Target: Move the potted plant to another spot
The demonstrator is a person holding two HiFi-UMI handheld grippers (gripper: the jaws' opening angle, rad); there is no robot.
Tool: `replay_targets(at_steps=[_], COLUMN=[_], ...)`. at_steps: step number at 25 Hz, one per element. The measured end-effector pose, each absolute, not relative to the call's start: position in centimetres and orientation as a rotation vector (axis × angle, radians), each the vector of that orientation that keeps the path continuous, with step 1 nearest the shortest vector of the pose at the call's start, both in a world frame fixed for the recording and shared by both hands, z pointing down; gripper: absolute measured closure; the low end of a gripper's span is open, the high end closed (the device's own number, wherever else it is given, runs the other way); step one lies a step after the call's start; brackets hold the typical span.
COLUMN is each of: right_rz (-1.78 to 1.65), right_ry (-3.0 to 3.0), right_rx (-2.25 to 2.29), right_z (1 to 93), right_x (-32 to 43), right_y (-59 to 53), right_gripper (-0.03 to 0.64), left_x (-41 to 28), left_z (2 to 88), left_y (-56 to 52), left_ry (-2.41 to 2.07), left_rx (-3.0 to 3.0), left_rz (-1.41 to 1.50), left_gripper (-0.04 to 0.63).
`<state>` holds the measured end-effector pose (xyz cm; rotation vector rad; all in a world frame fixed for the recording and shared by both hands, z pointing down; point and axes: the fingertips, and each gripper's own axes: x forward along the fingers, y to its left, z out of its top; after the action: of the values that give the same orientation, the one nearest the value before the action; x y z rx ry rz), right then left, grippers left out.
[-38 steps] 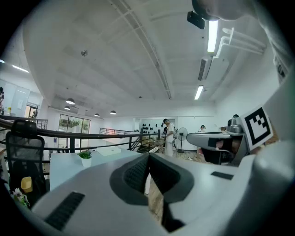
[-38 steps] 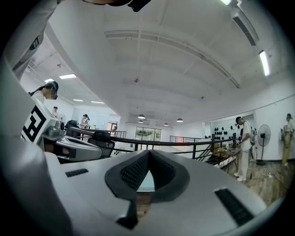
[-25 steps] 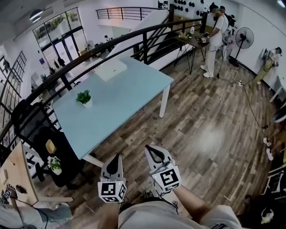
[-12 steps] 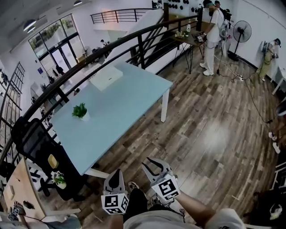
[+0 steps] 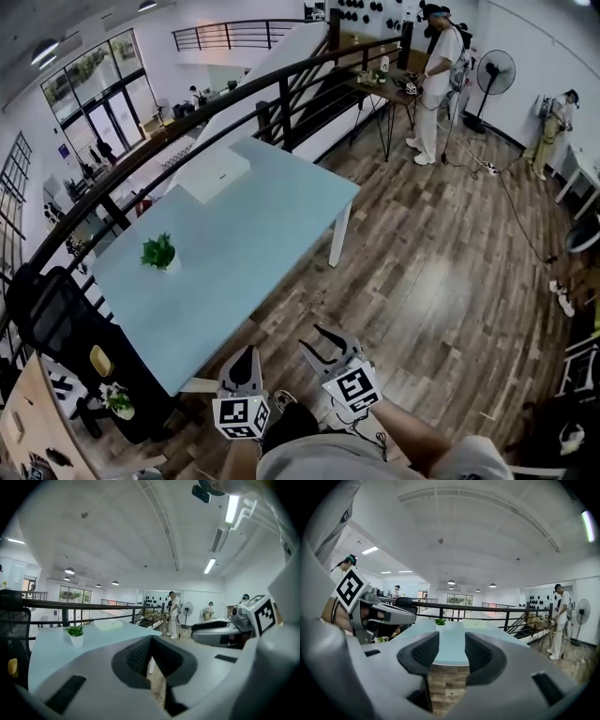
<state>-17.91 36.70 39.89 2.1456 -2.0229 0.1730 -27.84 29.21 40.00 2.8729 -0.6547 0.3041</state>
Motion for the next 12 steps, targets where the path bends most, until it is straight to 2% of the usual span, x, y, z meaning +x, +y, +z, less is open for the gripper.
replay_targets(at_steps=[6,12], right_rz=[0.190,0.193], right_ry=[-1.973,-1.990], right_rx=[2.173,2.103], right_z=[38.8,39.1], right_x=[-16.7,-18.2], right_y=[31.1,25.5], right_gripper=[0.411,0.383], left_x=[-26.8,-29.2], left_z=[39.1,39.3], left_y=[23.0,16.9], left_ry=[-0.593,-0.675], left_rx=[2.870,2.823], left_rz=[0.239,0.183], left_gripper=[0.583,0.583])
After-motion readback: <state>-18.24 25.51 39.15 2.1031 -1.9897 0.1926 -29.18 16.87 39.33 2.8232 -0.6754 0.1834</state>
